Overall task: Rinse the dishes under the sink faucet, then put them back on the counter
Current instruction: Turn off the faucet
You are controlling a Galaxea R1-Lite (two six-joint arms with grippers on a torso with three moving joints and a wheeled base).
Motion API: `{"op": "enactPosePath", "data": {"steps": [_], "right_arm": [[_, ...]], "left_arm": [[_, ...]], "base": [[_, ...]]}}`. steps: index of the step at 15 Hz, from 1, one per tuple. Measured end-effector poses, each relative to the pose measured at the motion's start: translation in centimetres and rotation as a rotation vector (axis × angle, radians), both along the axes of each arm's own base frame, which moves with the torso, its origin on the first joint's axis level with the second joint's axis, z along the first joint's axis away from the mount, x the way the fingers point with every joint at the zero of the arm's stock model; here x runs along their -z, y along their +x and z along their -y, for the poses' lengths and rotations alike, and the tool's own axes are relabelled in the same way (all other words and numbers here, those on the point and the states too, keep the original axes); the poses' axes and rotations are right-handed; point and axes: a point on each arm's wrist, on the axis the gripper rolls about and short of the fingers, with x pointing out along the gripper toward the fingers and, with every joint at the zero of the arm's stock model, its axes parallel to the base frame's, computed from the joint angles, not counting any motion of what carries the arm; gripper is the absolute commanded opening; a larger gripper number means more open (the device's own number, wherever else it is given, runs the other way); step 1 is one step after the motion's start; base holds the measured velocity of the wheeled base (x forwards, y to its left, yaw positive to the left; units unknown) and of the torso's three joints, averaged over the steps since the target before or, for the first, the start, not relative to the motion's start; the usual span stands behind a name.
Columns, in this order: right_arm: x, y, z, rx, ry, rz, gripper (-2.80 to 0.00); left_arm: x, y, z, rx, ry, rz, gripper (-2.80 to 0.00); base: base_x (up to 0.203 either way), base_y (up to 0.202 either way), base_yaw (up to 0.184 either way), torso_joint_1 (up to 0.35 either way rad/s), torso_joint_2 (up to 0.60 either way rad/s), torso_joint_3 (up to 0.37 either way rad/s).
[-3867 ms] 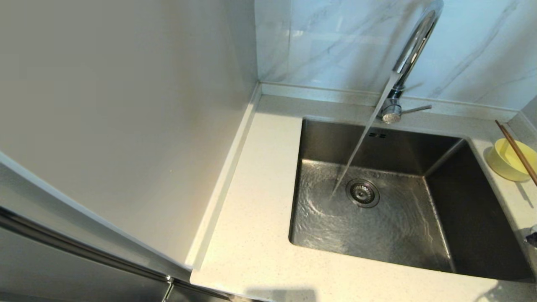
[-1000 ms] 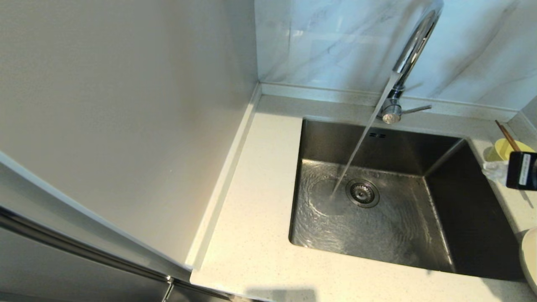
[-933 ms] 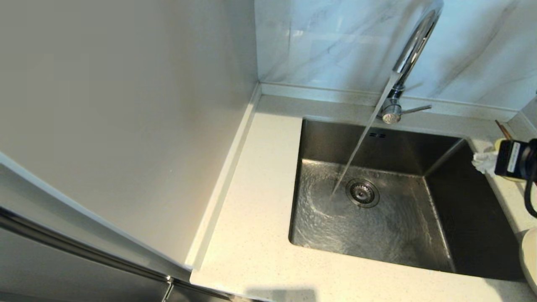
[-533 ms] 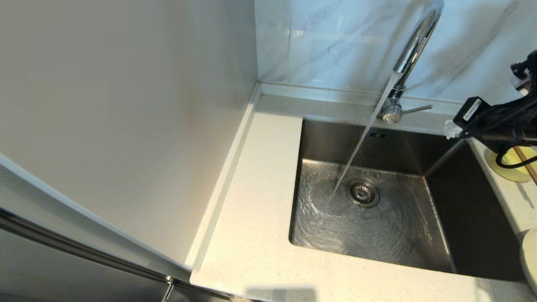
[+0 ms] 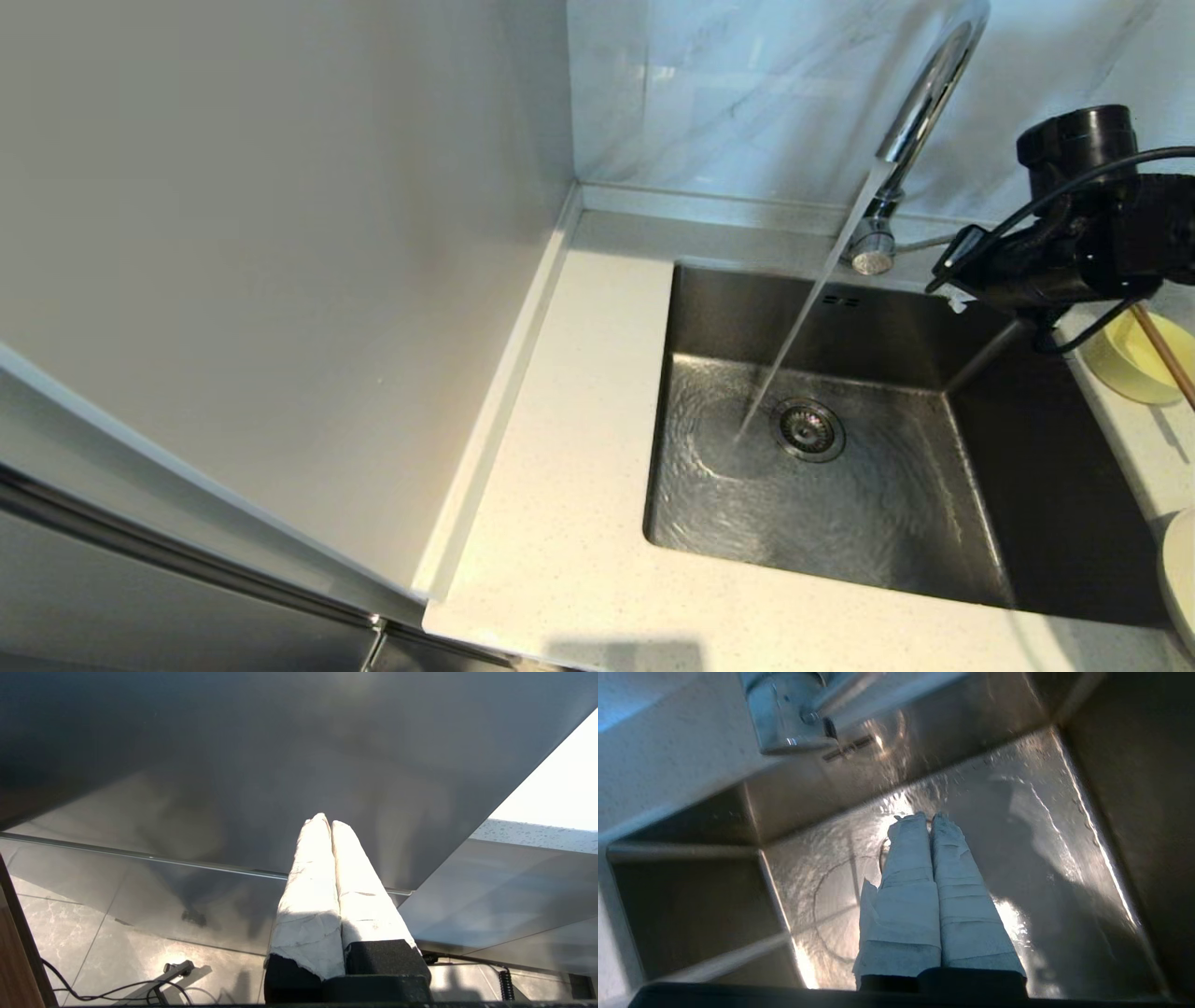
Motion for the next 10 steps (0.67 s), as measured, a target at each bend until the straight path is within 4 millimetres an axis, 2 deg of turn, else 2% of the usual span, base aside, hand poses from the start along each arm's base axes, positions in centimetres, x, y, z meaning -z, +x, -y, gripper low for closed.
{"op": "enactPosePath", "data": {"steps": [2, 5, 10], "right_arm": [[0.1, 1.4, -0.1, 0.025, -0.012, 0.015, -2.8], [0.4, 3.1, 0.8, 0.066, -0.001, 0.034, -2.8], [0.2, 4.8, 1.4, 0.11, 0.064, 0.098, -2.8]], "left_arm": [[0.0, 0.0, 0.0, -0.001, 0.0, 0.0, -2.8], [0.0, 0.0, 0.0, 0.0, 0.0, 0.0, -2.8], [0.0, 0.0, 0.0, -0.001, 0.0, 0.0, -2.8]], "base": [[0.0, 0.0, 0.0, 0.0, 0.0, 0.0], [0.0, 0.0, 0.0, 0.0, 0.0, 0.0], [0.0, 0.0, 0.0, 0.0, 0.0, 0.0]]}}
